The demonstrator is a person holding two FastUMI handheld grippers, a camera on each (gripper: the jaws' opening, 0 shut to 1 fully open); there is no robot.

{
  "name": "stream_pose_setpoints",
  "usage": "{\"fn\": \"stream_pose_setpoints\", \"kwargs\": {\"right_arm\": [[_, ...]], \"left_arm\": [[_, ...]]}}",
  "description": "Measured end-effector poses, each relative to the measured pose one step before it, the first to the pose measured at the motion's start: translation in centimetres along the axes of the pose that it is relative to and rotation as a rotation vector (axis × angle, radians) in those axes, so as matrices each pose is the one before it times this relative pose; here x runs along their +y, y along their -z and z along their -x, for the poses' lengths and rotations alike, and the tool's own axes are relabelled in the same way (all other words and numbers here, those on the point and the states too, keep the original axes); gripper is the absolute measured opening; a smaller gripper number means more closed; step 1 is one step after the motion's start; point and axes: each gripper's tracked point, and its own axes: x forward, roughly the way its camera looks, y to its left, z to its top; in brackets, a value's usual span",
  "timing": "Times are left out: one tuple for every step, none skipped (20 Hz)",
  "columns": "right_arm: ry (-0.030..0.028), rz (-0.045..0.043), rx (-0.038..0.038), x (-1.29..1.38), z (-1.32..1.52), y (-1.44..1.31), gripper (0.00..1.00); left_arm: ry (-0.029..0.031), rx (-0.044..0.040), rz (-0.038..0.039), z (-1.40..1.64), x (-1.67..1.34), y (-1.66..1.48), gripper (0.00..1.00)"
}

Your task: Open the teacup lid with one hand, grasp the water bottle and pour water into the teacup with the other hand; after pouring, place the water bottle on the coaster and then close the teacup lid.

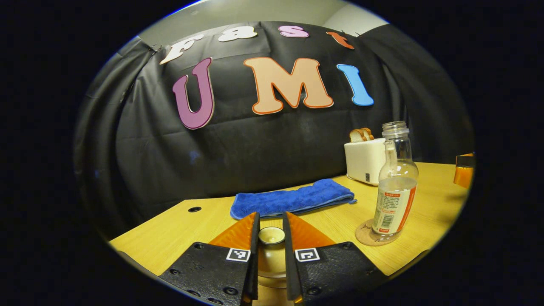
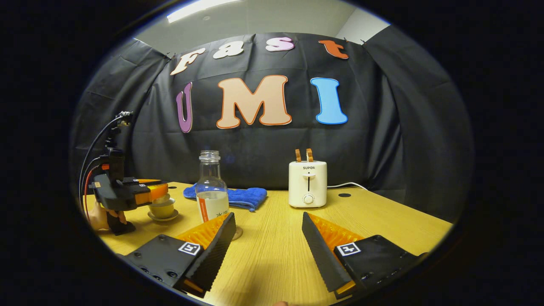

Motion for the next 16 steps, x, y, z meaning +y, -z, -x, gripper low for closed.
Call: {"fn": "stream_pose_setpoints", "kwargs": {"right_arm": [[0.00223,-0.00021,-0.00020,-0.083,0.062,-0.010,0.94],[0.00156,0.00000,-0.00067,-0.080,-0.009,-0.070,0.94],[0.00252,0.00007,0.00033,-0.126,-0.012,0.065,0.99],[0.00159,0.00027,0.00073,-0.089,-0.109,0.014,0.94],[0.00087,-0.00043,-0.00048,-0.098,0.094,-0.031,0.94],[0.00171,0.00015,-0.00027,-0.114,-0.009,-0.020,0.94],[0.00170,0.00012,-0.00016,-0.062,-0.011,0.049,0.94],[-0.00030,-0.00023,0.00057,-0.016,-0.018,-0.039,0.94],[-0.00048,0.00003,-0.00043,0.022,0.054,0.031,0.94],[-0.00001,0.00018,-0.00010,-0.021,-0.019,-0.020,0.94],[0.00023,-0.00017,0.00042,-0.021,0.015,0.055,0.94],[-0.00064,-0.00003,0.00015,-0.046,0.037,-0.038,0.94],[-0.00011,0.00042,-0.00075,0.041,0.018,-0.032,0.94],[0.00002,-0.00032,0.00052,0.014,-0.051,-0.018,0.94],[0.00009,-0.00007,-0.00003,0.002,-0.023,0.099,0.94],[0.00000,0.00054,-0.00054,-0.004,-0.046,-0.010,0.94]], "left_arm": [[0.00711,0.00929,-0.00448,-0.057,-0.190,0.158,0.23],[0.00750,0.01160,-0.00475,-0.104,-0.218,0.188,0.24],[0.00672,0.01459,-0.00830,-0.034,-0.167,0.264,0.23],[0.00433,0.01207,-0.00698,-0.083,-0.072,0.120,0.23],[-0.00141,0.01456,-0.00325,-0.101,0.041,0.229,0.23],[0.00185,0.01356,-0.00222,-0.102,0.024,0.189,0.23],[-0.00016,0.00570,0.00031,-0.109,-0.009,0.053,0.23],[-0.00036,0.00779,0.00478,-0.001,0.052,0.081,0.24],[-0.00037,0.00335,0.00258,-0.002,0.033,0.096,0.23],[-0.00134,0.00649,0.00133,-0.088,0.026,0.074,0.23],[-0.00012,0.00244,0.00063,0.001,0.032,0.058,0.23],[0.00139,0.00026,0.00078,0.003,-0.034,-0.108,0.23],[0.00191,0.00101,-0.00051,0.026,-0.038,0.079,0.23],[0.00147,0.00045,-0.00030,-0.078,-0.003,0.001,0.24],[-0.00221,0.00177,-0.00215,0.030,0.057,0.066,0.26],[0.00646,-0.00931,0.00370,0.087,0.007,-0.190,0.27]]}}
